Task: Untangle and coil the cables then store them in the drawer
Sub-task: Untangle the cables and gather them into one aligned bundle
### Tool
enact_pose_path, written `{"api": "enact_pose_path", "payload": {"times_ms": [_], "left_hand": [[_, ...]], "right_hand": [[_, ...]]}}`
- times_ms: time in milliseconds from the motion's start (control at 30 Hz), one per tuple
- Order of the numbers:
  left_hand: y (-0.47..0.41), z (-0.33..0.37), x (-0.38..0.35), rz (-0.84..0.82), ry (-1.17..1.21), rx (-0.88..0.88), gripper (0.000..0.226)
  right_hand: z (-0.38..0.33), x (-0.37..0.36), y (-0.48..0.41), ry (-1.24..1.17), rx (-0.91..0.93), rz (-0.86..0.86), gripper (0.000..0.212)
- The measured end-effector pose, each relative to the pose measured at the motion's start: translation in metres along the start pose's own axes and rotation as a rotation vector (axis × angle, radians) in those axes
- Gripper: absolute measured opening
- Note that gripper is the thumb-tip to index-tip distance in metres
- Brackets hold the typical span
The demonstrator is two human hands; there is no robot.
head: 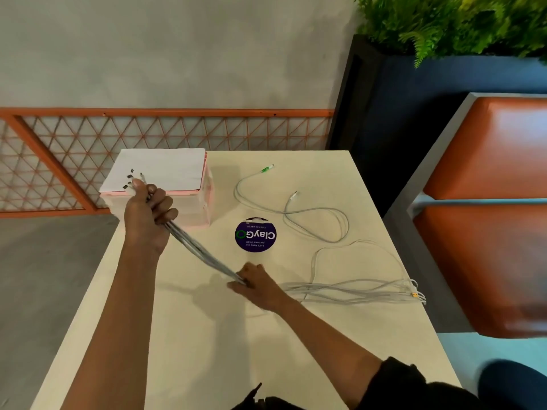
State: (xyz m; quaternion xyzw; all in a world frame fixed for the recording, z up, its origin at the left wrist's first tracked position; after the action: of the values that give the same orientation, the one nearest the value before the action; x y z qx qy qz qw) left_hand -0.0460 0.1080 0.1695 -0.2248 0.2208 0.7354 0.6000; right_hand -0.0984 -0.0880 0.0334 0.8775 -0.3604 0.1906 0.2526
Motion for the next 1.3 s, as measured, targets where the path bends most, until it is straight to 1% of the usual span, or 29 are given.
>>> {"api": "enact_pose_path", "payload": {"times_ms": [67, 133, 200, 300, 433, 533, 633, 700, 767, 833, 933, 1100, 1233, 1300], "left_hand": [[0.001, 0.002, 0.005, 0.051, -0.024, -0.016, 0.043], [0.004, 0.005, 0.014, 0.121, -0.027, -0.045, 0.043], [0.005, 0.014, 0.025, 0.17, 0.006, -0.084, 0.043], [0.002, 0.023, 0.032, 0.166, -0.008, -0.104, 0.043], [0.002, 0.015, 0.042, 0.249, -0.046, -0.122, 0.044], [0.004, 0.019, 0.056, 0.293, -0.058, -0.126, 0.044], [0.005, 0.015, 0.069, 0.312, -0.058, -0.125, 0.044], [0.006, 0.009, 0.071, 0.329, -0.07, -0.119, 0.044], [0.007, 0.005, 0.072, 0.36, -0.09, -0.114, 0.043], [0.007, 0.003, 0.073, 0.372, -0.147, -0.112, 0.043], [0.005, -0.003, 0.065, 0.304, -0.266, -0.096, 0.042], [0.005, -0.035, 0.024, 0.03, -0.505, -0.012, 0.039], [0.013, -0.079, -0.022, -0.203, -0.881, 0.075, 0.037], [0.021, -0.106, -0.043, -0.31, -0.962, 0.112, 0.036]], "right_hand": [[0.005, 0.008, 0.004, -0.033, -0.032, -0.049, 0.033], [0.005, 0.021, 0.006, 0.063, -0.058, -0.031, 0.043], [0.017, 0.033, 0.008, 0.201, -0.116, -0.012, 0.047], [0.047, 0.047, 0.022, 0.28, -0.173, 0.019, 0.044], [0.072, 0.073, 0.038, 0.493, -0.295, 0.128, 0.042], [0.112, 0.09, 0.065, 0.485, -0.472, 0.102, 0.043], [0.147, 0.1, 0.094, 0.467, -0.616, 0.113, 0.041], [0.151, 0.101, 0.101, 0.444, -0.639, 0.11, 0.036], [0.151, 0.1, 0.104, 0.43, -0.634, 0.107, 0.039], [0.152, 0.1, 0.104, 0.431, -0.615, 0.114, 0.036], [0.151, 0.106, 0.106, 0.43, -0.632, 0.145, 0.029], [0.147, 0.109, 0.097, 0.428, -0.625, 0.095, 0.026], [0.129, 0.112, 0.086, 0.476, -0.591, 0.083, 0.027], [0.119, 0.113, 0.078, 0.479, -0.573, 0.081, 0.029]]}}
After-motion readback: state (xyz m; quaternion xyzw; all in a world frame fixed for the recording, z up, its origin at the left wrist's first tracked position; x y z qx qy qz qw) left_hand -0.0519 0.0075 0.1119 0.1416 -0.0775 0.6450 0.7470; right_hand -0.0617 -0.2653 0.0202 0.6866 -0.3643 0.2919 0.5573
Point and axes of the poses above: each hand's wrist, its own y-axis away from the middle knuckle, its own x-axis out of the back of the hand, z = x × y, the point moved 6 cm from there along -y, towards the middle knuckle, and after that the axes turned 11 degrees about -z, right-handed, at the moved point
